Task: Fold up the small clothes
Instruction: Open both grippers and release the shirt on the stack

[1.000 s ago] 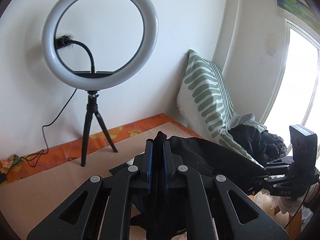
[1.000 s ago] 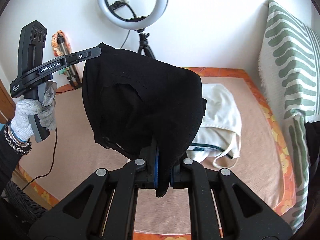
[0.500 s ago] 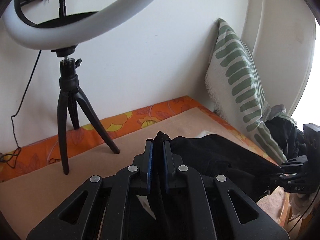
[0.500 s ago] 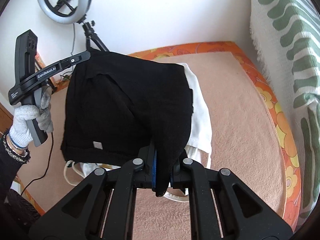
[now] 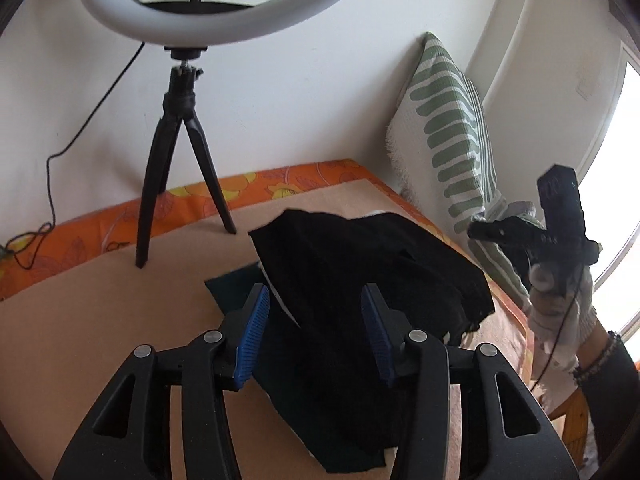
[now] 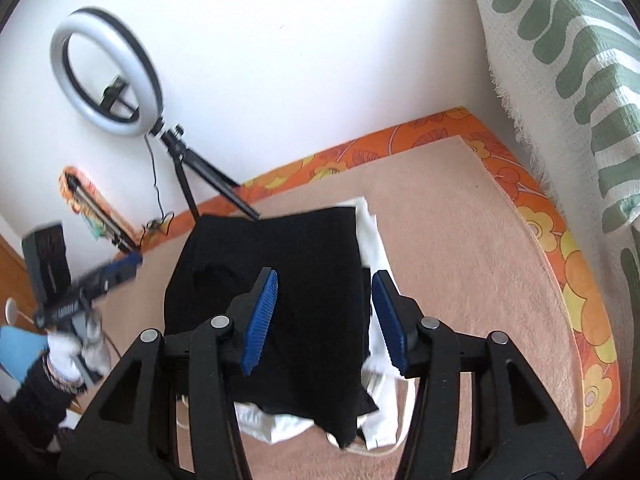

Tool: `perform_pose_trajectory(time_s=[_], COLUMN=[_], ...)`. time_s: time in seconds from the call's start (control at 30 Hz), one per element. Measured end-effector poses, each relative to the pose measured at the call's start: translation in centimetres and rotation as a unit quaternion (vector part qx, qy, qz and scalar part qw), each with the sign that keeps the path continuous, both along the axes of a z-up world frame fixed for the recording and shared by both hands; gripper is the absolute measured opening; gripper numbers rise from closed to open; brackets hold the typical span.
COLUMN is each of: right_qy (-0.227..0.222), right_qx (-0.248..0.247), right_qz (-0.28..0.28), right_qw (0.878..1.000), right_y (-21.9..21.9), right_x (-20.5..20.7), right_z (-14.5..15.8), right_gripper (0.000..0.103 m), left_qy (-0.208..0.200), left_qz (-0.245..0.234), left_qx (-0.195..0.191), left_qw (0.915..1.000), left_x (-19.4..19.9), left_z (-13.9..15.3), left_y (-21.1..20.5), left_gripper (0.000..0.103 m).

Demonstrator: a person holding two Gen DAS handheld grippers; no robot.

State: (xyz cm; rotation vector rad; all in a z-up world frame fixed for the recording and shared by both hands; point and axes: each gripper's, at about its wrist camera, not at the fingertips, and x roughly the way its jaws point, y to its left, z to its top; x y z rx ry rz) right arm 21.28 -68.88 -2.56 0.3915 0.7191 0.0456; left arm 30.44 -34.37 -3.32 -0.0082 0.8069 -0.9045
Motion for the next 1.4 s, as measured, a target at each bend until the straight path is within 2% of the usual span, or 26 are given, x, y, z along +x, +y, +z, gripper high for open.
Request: perform_pose_trajectory(time_s=[0.17,0.33,0.43,0.47,0.5,0.57,0.6,0.67,0.77,0.83,0.87,0.93,1.0,1.07,1.13,1.23,1.37,1.4], right_qy=[0.015,0.043,0.060,0.061,0.060,0.065,0.070,0.064,0.037,0.044,0.056,0.075,0.061,0.046,0.034,0.026,0.023,0.022], right_qx=[-0.001,-0.009,-0.009,-0.010,-0.016,-0.041,-0.069,-0.122,-0.167,-0.150,-0.168,-0.185,-0.178,-0.191,-0.174,-0.173,-0.172,-0.166], right_qz=[-0.040,-0.046,-0.050,-0.045,-0.042,-0.032,-0.032,-0.038,-0.064,-0.057,-0.059,-0.070,-0.073,-0.082,-0.081,-0.087,-0.095,-0.096], right_qw=[0.999,0.998,0.997,0.997,0.997,0.997,0.995,0.990,0.983,0.986,0.982,0.977,0.979,0.977,0.981,0.981,0.980,0.981], right_y=[-0.3,0.2,0.3,0.6,0.9,2.0,2.8,4.0,4.1,3.4,3.4,3.2,3.0,3.2,3.0,3.5,4.4,4.7], right_x=[5.6,9.2,10.3,10.5,10.5,10.6,10.6,10.4,10.3,10.9,11.2,11.4,10.4,9.2,8.0,6.0,3.0,2.1], right_z=[-1.0,-2.8,-4.0,-4.3,-4.4,-4.7,-4.8,-4.2,-2.9,-3.1,-3.3,-3.3,-2.6,-1.6,-0.7,0.3,1.3,1.5], right_gripper=[0.052,0.052,0.052,0.052,0.048,0.022,0.006,0.006,0.004,0.004,0.005,0.026,0.039,0.042,0.043,0.045,0.046,0.048], left_qy=[0.066,0.070,0.066,0.067,0.068,0.063,0.061,0.051,0.033,0.036,0.039,0.039,0.028,0.017,0.001,-0.013,-0.032,-0.035], left_qz=[-0.032,-0.054,-0.058,-0.061,-0.065,-0.069,-0.074,-0.077,-0.076,-0.078,-0.078,-0.081,-0.081,-0.079,-0.074,-0.069,-0.062,-0.060], left_qx=[0.020,0.030,0.030,0.027,0.026,0.031,0.035,0.041,0.054,0.055,0.057,0.055,0.060,0.066,0.067,0.064,0.053,0.051], left_qw=[0.9971,0.9956,0.9957,0.9955,0.9952,0.9951,0.9948,0.9949,0.9951,0.9948,0.9946,0.9945,0.9946,0.9945,0.9950,0.9955,0.9962,0.9962], left_x=[-1.9,-3.0,-3.4,-3.3,-3.3,-3.6,-3.9,-4.3,-4.8,-4.7,-4.7,-4.6,-5.0,-5.4,-6.2,-7.2,-8.8,-9.2], left_z=[-4.1,-5.7,-6.0,-6.2,-6.3,-6.5,-6.6,-6.4,-6.6,-6.6,-6.5,-6.3,-6.0,-5.6,-5.0,-4.1,-2.6,-2.2], left_y=[-0.9,-1.9,-2.2,-2.2,-2.3,-2.4,-2.4,-2.5,-2.3,-2.1,-2.0,-1.6,-1.3,-0.9,-0.4,0.6,1.9,2.1], left_gripper=[0.046,0.046,0.043,0.038,0.033,0.016,0.013,0.009,0.009,0.009,0.010,0.013,0.019,0.034,0.041,0.058,0.060,0.063])
